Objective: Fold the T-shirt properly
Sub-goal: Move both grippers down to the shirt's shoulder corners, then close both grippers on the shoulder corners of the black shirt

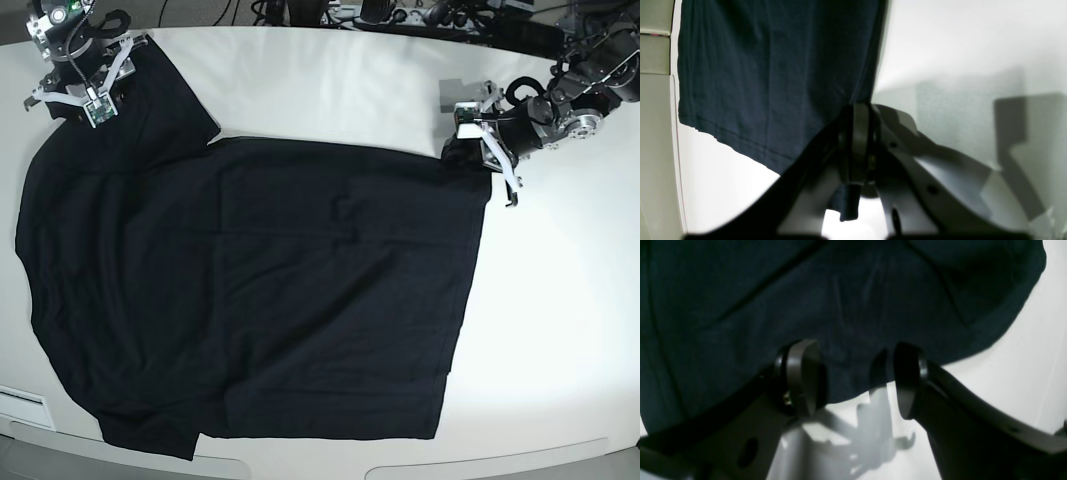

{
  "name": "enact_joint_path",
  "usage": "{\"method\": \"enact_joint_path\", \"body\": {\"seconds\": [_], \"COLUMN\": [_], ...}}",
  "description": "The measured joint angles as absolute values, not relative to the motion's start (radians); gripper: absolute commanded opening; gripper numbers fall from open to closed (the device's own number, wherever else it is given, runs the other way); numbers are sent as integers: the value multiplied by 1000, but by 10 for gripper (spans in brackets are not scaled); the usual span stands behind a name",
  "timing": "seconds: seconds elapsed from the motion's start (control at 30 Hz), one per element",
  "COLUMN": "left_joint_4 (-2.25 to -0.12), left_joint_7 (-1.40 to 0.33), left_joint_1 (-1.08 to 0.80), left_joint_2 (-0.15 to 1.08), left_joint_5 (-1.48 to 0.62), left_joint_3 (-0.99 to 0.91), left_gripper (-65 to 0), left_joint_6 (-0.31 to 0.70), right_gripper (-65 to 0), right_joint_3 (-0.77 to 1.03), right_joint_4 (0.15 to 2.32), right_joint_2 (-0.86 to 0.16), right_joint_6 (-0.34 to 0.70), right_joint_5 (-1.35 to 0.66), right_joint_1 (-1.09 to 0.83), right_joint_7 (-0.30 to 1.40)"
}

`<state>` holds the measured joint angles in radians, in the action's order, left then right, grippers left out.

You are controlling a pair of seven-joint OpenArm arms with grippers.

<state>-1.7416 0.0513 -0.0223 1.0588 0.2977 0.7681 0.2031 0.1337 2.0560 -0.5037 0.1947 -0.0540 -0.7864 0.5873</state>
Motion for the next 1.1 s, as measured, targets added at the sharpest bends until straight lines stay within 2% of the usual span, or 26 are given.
{"method": "enact_joint_path", "body": {"seconds": [0.17, 0.23, 0.33, 0.67, 0.93, 0.97, 1.07, 1.1], "left_joint_4": [-1740, -1740, -1740, -1741, -1781, -1785, -1785, -1785], "left_joint_7": [52, 51, 49, 27, -49, -51, -53, -53], "left_joint_1": [-22, -22, -22, -22, -25, -25, -33, -33], "left_joint_2": [1059, 1059, 1059, 1058, 1062, 1062, 1064, 1064], "left_joint_5": [293, 293, 293, 292, 350, 353, 353, 353], "left_joint_3": [768, 768, 768, 768, 772, 772, 772, 771], "left_gripper": [-650, -650, -650, -650, -650, -650, -650, -650], "left_joint_6": [202, 202, 202, 199, 158, 155, 156, 154], "right_gripper": [-291, -401, -650, -650, -650, -606, -318, -254], "right_joint_3": [136, 138, 134, 133, 218, 229, 236, 236], "right_joint_4": [1973, 1952, 1951, 2149, 2310, 2310, 2284, 2262], "right_joint_2": [-505, -505, -504, -502, -503, -503, -504, -504], "right_joint_6": [226, 247, 263, 252, 245, 244, 244, 257], "right_joint_5": [-54, -59, -62, -49, -53, -54, -59, -62], "right_joint_1": [-727, -710, -707, -729, -839, -838, -835, -836], "right_joint_7": [547, 537, 561, 717, 709, 698, 652, 620]}}
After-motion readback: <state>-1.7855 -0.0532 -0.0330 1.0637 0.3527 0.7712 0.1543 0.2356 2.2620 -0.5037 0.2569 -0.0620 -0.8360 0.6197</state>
